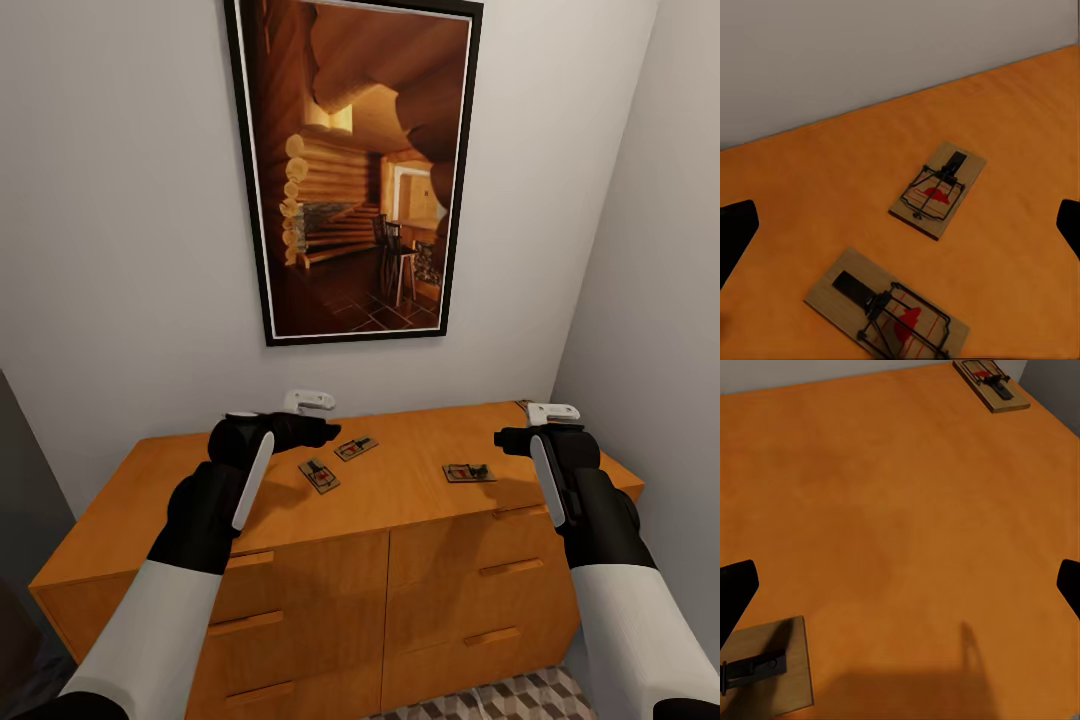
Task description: Take the four mousetraps from the cabinet in the bathroom and place them on the bathroom floor. Make sure all four end up on the same floor surface, and ensure that at least two of them are either under or directly next to the same bathroom sink.
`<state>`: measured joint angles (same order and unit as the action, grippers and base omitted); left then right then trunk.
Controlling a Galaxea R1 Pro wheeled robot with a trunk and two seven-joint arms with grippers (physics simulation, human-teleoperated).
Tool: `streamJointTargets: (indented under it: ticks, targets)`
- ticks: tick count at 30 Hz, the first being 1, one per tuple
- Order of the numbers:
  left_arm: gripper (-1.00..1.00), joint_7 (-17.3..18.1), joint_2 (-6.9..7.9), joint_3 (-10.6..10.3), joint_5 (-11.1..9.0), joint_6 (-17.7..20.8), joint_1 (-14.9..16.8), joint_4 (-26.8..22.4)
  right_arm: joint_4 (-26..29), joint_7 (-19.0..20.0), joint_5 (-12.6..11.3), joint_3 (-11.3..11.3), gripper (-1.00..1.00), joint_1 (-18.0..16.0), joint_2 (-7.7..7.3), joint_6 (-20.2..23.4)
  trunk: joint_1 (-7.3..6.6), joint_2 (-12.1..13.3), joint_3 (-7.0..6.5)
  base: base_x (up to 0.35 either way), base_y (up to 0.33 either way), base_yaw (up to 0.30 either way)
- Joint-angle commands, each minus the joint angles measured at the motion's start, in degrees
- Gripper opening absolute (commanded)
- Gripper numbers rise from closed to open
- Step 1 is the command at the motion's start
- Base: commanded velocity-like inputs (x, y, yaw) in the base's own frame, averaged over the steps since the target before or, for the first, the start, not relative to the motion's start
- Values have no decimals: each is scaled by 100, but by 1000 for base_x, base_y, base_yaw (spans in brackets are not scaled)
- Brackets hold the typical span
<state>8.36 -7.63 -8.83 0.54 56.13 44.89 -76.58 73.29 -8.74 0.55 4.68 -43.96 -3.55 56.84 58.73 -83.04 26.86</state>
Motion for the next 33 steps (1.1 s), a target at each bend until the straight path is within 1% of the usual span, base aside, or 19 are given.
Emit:
streamJointTargets:
  ticks: [1,4,5,9,13,22,25,33]
  targets:
    - [100,19,17,-48,10,24,4,6,6,-8,3,-2,100,-5,-4,29,0,-4,7,0,0,0]
    - [100,22,75,-179,9,24,6,26,16,-11,9,-2,100,-5,-9,36,0,-4,7,0,0,0]
    - [100,22,75,-179,9,24,6,26,16,-11,9,-2,100,-5,-9,36,0,-4,7,0,0,0]
    - [100,32,167,-300,4,22,6,38,65,-8,18,-4,100,-6,-25,50,0,-4,7,0,0,0]
    - [100,77,245,-361,1,18,4,43,101,-6,20,-7,100,-7,-53,59,0,-4,7,0,0,0]
    - [100,368,337,-400,13,5,3,39,115,-2,8,-16,100,-8,-87,89,0,-4,7,0,0,0]
    - [100,500,384,-401,15,-46,3,39,111,0,4,-18,100,-8,-90,100,0,-4,7,0,0,0]
    - [100,718,489,-395,18,-172,5,39,111,8,5,-20,100,-8,-92,124,0,-4,7,0,0,0]
